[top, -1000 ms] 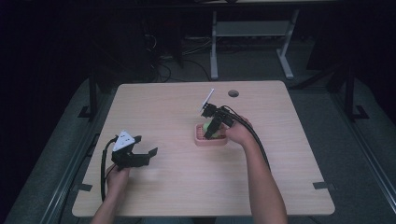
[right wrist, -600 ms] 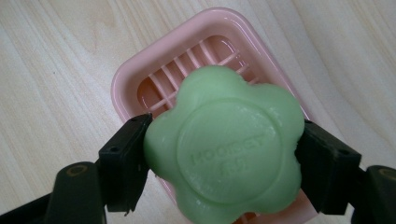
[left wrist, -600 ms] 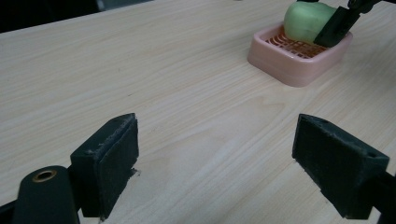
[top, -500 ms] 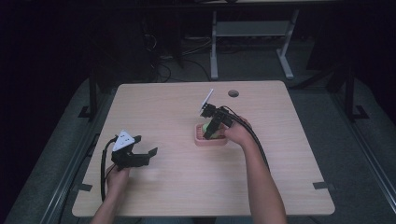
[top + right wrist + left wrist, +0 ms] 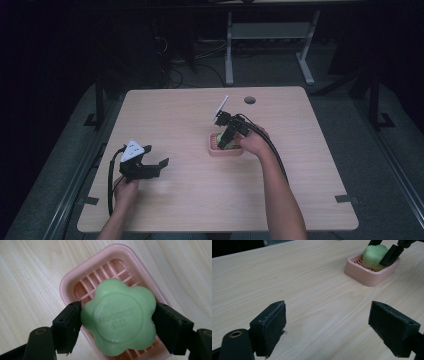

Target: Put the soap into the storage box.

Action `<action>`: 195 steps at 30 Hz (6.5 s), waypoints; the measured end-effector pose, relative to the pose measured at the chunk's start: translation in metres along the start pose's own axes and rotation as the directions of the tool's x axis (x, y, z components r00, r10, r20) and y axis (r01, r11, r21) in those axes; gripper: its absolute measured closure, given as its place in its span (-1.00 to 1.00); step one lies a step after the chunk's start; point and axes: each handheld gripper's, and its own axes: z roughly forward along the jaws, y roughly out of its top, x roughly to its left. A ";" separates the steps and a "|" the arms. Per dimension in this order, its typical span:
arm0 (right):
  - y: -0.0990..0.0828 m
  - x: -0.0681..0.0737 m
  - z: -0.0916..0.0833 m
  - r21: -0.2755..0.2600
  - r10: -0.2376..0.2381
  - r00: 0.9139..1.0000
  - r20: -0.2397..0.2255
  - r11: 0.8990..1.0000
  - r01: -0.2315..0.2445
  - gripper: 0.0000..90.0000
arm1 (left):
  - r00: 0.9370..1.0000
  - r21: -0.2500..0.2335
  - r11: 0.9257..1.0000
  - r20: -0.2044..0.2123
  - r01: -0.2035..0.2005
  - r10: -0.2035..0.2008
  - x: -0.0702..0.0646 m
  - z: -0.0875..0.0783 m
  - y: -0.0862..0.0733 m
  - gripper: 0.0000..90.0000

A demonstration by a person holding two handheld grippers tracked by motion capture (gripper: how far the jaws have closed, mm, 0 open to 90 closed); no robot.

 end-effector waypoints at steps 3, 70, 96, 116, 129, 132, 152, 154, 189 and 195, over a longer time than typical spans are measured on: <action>-0.001 -0.001 0.000 -0.005 -0.002 1.000 0.005 1.000 0.002 -0.44 | 1.000 0.000 1.000 0.000 0.000 0.000 0.000 0.000 0.000 -0.68; -0.046 0.000 -0.047 -0.127 0.046 0.999 0.006 0.991 -0.045 -0.48 | 1.000 0.013 1.000 -0.003 -0.018 0.018 -0.002 0.003 -0.001 -0.68; -0.089 -0.003 -0.048 -0.151 0.092 0.996 -0.005 0.984 -0.092 -0.49 | 1.000 0.022 0.999 -0.001 -0.027 0.027 -0.004 0.005 -0.001 -0.68; -0.116 0.003 -0.052 -0.180 0.104 0.995 -0.003 0.978 -0.103 -0.51 | 1.000 0.036 0.999 -0.009 -0.027 0.027 -0.003 0.004 -0.002 -0.68; -0.138 0.006 -0.052 -0.196 0.116 0.993 0.003 0.974 -0.113 -0.54 | 1.000 0.033 0.999 -0.006 -0.027 0.027 -0.004 0.005 -0.003 -0.68; -0.142 0.006 -0.051 -0.202 0.123 0.992 0.002 0.972 -0.120 -0.57 | 1.000 0.034 0.999 -0.006 -0.026 0.026 -0.003 0.005 -0.003 -0.68; -0.183 0.013 -0.044 -0.263 0.170 0.985 -0.013 0.950 -0.167 -0.68 | 1.000 0.034 0.999 -0.007 -0.027 0.027 -0.004 0.004 -0.004 -0.68; -0.187 0.015 -0.044 -0.269 0.172 0.985 -0.007 0.948 -0.168 -0.69 | 1.000 0.033 0.999 -0.006 -0.025 0.025 -0.005 0.004 -0.004 -0.68; -0.255 0.043 -0.037 -0.333 0.240 0.971 0.009 0.916 -0.223 -0.69 | 0.999 0.046 0.998 -0.003 -0.046 0.047 -0.009 0.006 -0.004 -0.68; -0.266 0.047 -0.038 -0.363 0.238 0.971 0.018 0.906 -0.216 -0.69 | 0.998 0.052 0.997 -0.005 -0.055 0.056 -0.010 0.007 -0.004 -0.68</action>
